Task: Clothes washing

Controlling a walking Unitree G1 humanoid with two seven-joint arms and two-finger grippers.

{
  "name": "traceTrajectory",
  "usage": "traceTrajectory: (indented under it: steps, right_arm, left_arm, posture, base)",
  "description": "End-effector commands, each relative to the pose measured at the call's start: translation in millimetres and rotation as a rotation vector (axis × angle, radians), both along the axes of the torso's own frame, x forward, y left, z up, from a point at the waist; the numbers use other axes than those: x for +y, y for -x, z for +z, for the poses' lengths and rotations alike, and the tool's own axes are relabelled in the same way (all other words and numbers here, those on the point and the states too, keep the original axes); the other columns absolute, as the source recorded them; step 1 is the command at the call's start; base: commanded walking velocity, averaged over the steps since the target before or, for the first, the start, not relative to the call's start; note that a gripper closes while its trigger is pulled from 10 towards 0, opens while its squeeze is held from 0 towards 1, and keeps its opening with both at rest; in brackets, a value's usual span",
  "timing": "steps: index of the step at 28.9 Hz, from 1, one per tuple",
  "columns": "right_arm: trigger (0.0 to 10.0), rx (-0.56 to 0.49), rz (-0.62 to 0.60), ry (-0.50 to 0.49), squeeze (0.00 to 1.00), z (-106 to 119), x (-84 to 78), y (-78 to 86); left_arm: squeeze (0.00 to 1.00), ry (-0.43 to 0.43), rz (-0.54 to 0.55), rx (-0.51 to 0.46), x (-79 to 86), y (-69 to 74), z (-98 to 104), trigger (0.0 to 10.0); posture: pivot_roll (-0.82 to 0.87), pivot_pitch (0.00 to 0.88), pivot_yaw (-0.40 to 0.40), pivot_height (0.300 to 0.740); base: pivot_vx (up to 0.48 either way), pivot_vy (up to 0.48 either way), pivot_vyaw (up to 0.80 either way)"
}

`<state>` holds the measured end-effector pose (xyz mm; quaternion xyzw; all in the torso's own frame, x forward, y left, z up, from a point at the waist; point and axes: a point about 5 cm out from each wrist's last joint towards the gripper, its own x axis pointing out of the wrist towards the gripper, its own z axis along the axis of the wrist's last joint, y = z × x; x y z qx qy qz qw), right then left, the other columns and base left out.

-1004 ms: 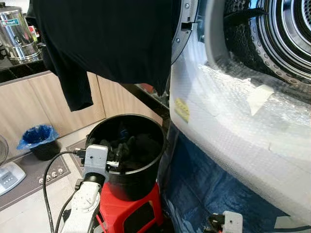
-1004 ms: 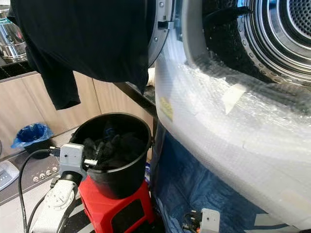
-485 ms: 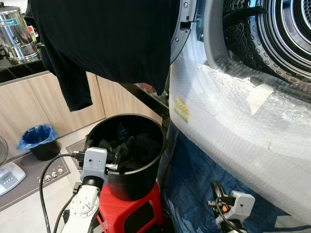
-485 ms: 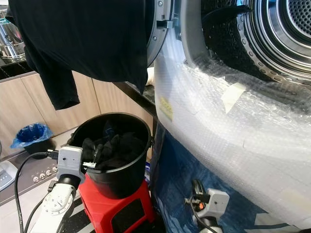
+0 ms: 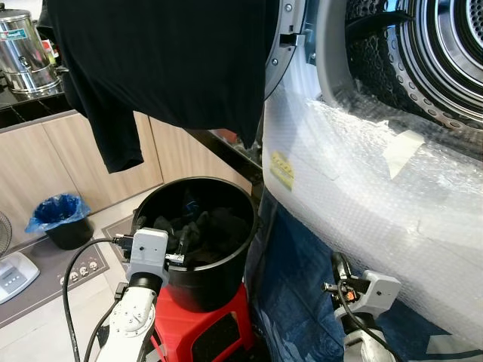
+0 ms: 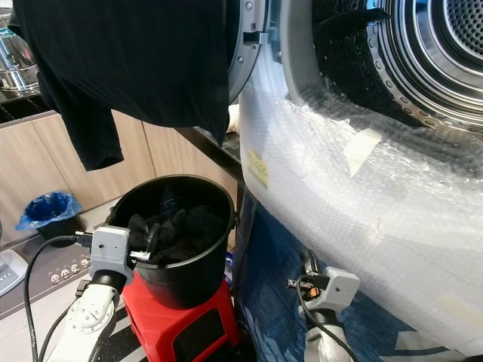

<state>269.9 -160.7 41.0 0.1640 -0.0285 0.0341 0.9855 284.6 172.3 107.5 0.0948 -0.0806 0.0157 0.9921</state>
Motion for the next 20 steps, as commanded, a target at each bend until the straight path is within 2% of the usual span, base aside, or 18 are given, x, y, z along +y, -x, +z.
traceTrajectory:
  steps: [1,10,19,20]
  right_arm:
    - [10.0,-0.017,0.010,-0.012,0.00,7,6.5,-4.0]
    - [10.0,-0.008,0.047,-0.020,0.00,8,14.8,-5.2]
    - [10.0,-0.014,0.041,-0.011,0.00,12,16.6,-6.8]
    - [10.0,-0.005,0.040,-0.026,0.00,11,17.1,-7.2]
  left_arm:
    - [0.00,0.001,0.003,0.007,-1.1,-1.2,0,10.0]
    - [0.00,0.004,0.000,0.006,-2.1,-1.3,0,10.0]
    - [0.00,0.008,0.012,0.002,-0.4,-2.4,2,10.0]
    - [0.00,0.008,0.014,0.001,0.0,-2.5,2,10.0]
  posture:
    - [0.05,0.000,-0.033,0.740]
    - [0.05,0.000,-0.034,0.740]
    - [0.06,0.017,-0.030,0.740]
    - [0.06,0.017,-0.030,0.740]
  base:
    - [0.000,0.000,-0.80]
    - [0.000,0.000,-0.80]
    - [0.000,0.000,0.00]
    - [0.000,0.000,-0.80]
